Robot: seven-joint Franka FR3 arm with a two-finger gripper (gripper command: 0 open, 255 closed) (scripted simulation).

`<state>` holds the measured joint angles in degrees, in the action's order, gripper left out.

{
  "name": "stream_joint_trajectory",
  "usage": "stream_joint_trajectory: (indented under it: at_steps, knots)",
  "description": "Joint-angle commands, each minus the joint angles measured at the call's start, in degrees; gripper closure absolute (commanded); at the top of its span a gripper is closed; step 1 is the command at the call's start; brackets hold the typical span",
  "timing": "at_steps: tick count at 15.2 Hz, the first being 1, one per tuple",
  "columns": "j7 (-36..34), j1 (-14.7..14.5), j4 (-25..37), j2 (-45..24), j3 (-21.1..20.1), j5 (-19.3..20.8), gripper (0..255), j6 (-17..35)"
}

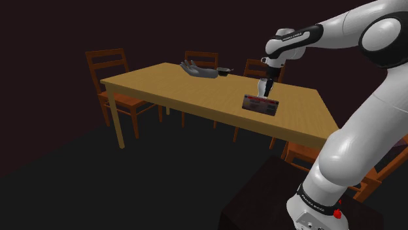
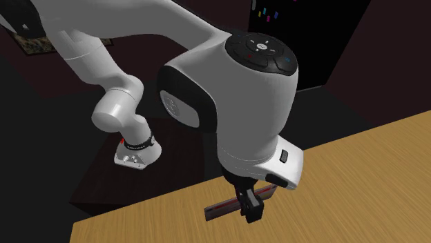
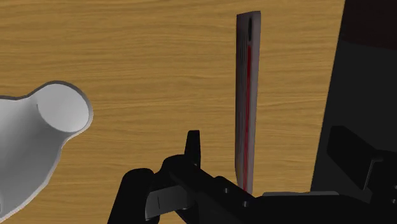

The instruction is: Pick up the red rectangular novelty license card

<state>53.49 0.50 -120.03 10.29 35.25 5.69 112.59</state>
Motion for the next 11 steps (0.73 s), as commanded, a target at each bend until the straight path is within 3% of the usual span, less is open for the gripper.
stream_joint_trajectory:
  at_steps: [1,7,8,11]
  knots:
    - [0.40,-0.03,-0.78,-0.58,0.23,-0.29,0,1.37]
    - [0.87,0.00,-3.37,-1.71,0.67,-0.81,0,4.93]
    - [0.87,0.01,-3.35,-1.69,0.67,-0.80,255,4.90]
    - [0.90,0.00,-3.28,-1.72,0.68,-0.83,255,4.86]
